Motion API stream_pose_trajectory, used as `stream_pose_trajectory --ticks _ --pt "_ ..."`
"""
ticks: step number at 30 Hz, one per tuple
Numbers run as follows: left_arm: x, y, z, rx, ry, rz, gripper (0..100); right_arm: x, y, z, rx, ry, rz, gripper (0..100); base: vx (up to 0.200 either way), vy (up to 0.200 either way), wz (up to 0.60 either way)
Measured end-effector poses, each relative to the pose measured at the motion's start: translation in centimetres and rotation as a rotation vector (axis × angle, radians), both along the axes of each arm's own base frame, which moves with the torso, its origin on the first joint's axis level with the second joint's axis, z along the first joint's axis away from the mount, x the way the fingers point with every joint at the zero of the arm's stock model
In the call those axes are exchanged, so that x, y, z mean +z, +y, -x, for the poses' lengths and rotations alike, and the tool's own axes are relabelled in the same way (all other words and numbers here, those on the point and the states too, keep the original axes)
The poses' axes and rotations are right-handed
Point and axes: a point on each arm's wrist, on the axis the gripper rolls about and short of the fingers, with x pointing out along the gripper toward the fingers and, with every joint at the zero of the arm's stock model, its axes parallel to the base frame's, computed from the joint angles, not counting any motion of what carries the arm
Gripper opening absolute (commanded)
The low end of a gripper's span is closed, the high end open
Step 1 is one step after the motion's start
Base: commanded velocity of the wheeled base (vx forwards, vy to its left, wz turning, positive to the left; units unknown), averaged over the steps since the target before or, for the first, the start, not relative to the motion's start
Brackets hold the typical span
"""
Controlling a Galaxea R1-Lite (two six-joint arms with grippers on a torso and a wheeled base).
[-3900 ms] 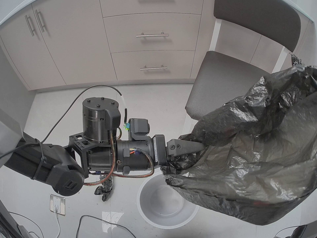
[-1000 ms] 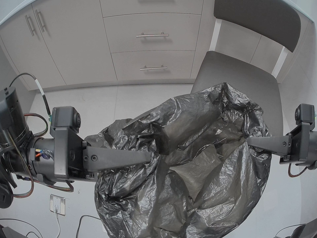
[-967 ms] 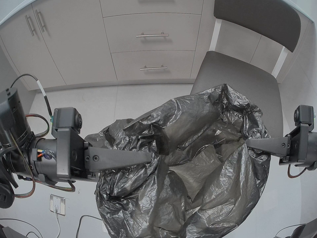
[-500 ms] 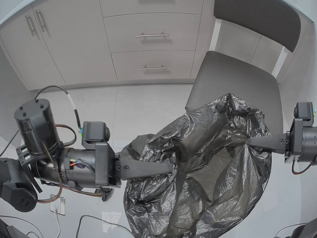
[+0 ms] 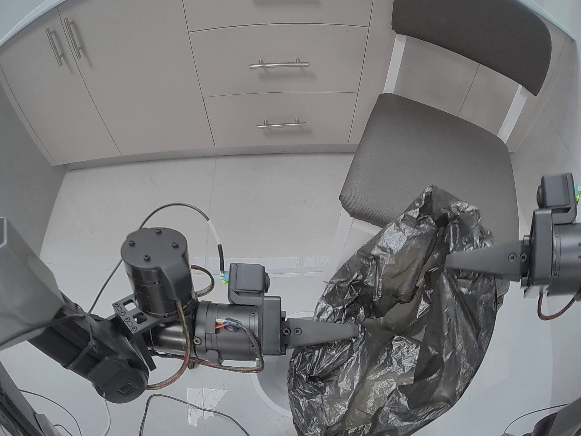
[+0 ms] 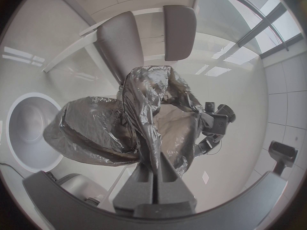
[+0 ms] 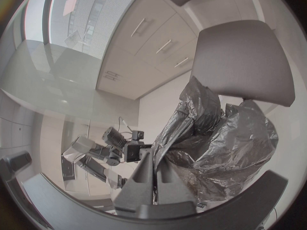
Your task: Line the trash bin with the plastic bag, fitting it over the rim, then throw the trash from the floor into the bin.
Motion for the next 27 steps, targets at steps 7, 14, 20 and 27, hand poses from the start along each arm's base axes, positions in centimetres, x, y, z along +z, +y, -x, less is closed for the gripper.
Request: stream_pose_trajectory --ticks 7,14,20,27 --pt "-3.0 0.0 0.0 0.005 0.038 -0.028 0 -2.2 1.7 0.4 0.078 0.063 0.061 0 0.000 0.000 0.00" --pt "-4.7 0.8 0.2 0.023 0.059 -0.049 0 -4.1 3.2 0.2 0.123 0.111 0.112 0 0.000 0.000 0.00" --pt "-5.4 2.0 -0.2 0.062 0.072 -0.068 0 -5.4 5.1 -0.2 0.160 0.108 0.118 0 0.000 0.000 0.00" --pt "-6.0 3.6 -0.8 0.106 0.043 -0.088 0 -6.9 6.9 -0.7 0.188 0.135 0.152 0 0.000 0.000 0.00"
